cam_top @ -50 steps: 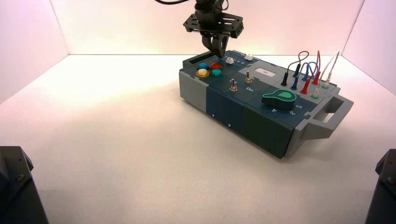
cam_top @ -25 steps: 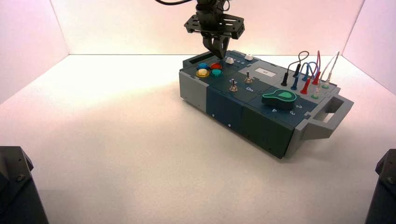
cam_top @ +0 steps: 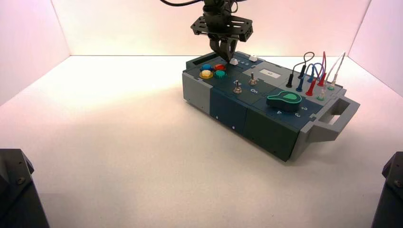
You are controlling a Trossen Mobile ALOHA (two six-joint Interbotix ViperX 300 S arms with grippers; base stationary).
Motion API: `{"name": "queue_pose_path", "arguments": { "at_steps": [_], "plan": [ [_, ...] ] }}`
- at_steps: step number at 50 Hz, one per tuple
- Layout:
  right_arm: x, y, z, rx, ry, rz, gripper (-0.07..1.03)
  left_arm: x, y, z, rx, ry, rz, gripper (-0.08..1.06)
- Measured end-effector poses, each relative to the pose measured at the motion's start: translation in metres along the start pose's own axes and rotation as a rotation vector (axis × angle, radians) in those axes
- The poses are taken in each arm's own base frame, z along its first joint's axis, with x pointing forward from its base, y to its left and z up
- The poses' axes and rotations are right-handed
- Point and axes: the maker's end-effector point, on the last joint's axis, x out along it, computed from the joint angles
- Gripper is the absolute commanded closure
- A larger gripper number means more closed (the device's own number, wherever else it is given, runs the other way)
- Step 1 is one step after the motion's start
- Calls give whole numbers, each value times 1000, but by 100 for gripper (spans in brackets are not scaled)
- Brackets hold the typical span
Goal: Move the bottom slider to position 4.
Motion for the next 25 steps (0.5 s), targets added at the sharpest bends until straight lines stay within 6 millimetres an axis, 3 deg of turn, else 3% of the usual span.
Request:
{"name": "queue_pose_path", "arguments": {
  "at_steps": [25],
  "plan": [
    [0,0,0,0,1,-2,98,0,-5,-1,7,10,-6,101]
  ]
}}
